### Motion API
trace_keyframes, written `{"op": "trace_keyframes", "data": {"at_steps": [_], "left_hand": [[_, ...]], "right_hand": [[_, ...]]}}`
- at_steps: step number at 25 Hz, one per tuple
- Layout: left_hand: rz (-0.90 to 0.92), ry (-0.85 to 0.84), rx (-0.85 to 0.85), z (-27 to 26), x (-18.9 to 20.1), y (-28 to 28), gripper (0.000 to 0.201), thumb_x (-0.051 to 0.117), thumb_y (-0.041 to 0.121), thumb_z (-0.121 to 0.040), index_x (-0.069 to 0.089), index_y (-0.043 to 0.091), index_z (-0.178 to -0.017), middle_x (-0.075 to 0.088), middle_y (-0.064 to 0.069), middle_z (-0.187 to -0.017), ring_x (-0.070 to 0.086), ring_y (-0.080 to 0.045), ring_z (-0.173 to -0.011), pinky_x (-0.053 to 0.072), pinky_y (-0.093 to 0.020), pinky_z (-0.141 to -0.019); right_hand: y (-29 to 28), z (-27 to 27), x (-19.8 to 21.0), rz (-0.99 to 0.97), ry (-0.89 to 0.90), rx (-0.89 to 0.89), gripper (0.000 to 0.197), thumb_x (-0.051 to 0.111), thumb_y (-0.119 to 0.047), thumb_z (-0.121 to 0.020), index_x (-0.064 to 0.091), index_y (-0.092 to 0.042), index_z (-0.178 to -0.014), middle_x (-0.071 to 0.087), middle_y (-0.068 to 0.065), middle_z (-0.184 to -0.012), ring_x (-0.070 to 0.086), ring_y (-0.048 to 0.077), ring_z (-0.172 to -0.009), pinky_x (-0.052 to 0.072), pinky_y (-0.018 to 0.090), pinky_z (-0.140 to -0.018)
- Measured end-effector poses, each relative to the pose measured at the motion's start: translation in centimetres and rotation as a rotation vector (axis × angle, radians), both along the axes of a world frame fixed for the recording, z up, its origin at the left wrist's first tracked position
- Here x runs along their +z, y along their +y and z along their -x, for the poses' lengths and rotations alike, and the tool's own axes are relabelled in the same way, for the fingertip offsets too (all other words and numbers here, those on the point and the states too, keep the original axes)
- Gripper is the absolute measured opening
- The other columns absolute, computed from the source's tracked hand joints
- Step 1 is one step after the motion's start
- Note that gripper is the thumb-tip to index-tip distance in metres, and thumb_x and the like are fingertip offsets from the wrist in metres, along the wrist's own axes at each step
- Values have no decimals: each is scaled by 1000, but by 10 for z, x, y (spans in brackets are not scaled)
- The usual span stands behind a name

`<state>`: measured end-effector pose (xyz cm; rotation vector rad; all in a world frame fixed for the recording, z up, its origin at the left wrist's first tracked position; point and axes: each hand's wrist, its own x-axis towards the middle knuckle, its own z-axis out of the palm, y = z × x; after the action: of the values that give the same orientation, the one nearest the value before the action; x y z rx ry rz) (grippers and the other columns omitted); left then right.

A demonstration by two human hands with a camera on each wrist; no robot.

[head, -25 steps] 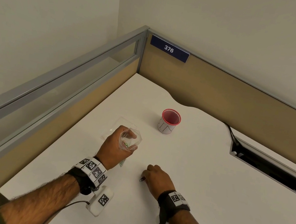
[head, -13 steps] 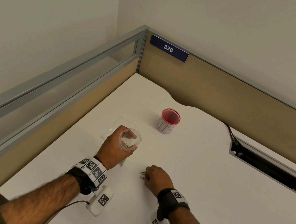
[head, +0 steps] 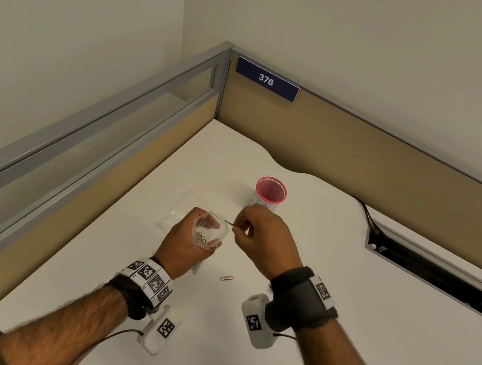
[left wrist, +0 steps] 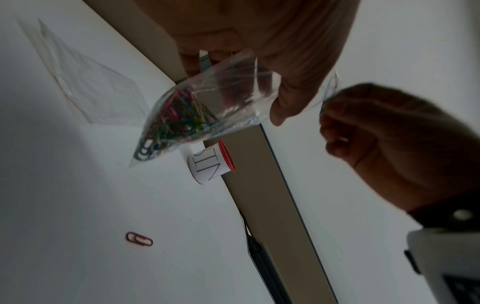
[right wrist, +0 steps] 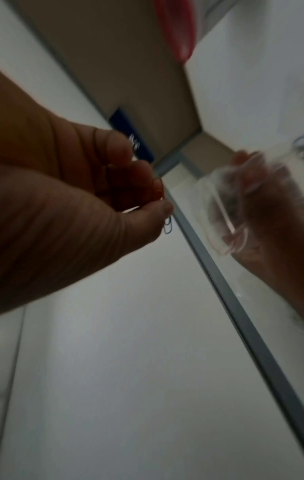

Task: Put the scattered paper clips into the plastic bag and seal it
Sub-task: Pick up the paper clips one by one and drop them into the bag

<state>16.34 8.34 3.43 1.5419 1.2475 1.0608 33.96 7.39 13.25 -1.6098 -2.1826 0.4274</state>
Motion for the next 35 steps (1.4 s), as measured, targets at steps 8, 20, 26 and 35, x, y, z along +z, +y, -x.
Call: {"op": "trace_keyframes", "data": {"at_steps": [8, 20, 26, 35], "left_hand": [[30, -13, -39, -1, 4, 2, 41, 77, 23, -71, 50, 36, -99, 64, 9, -93, 65, -10, -87, 49, -20, -74], [-25, -16, 17, 20, 6, -4, 36, 81, 5, -76, 57, 17, -101, 66, 3, -107, 63, -11, -106, 47, -18, -94], [-11, -37, 22, 17, 2, -3, 36, 79, 10, -74, 57, 15, -102, 67, 0, -109, 63, -13, -109, 48, -24, -97], [-5, -14, 16, 15, 4, -1, 37, 80, 2, -77, 57, 14, -103, 66, 3, -106, 62, -8, -106, 46, -12, -92]], "right_hand": [[5, 33, 17, 23, -110, 162, 16, 56, -25, -93, 67, -16, -101, 61, 2, -92, 58, 16, -81, 53, 30, -71], [-5, -17, -133, 452, -319, -35, 18, 54, -18, -88, 62, -19, -104, 59, 4, -109, 57, 24, -102, 48, 34, -83], [-9, -15, -158, 414, -447, -1, 13, 50, -15, -88, 61, -10, -93, 59, 11, -103, 58, 32, -96, 51, 39, -74], [-4, -16, -154, 574, -409, 41, 8, 55, -14, -78, 51, -18, -84, 56, 6, -96, 53, 24, -82, 46, 33, -72]]}}
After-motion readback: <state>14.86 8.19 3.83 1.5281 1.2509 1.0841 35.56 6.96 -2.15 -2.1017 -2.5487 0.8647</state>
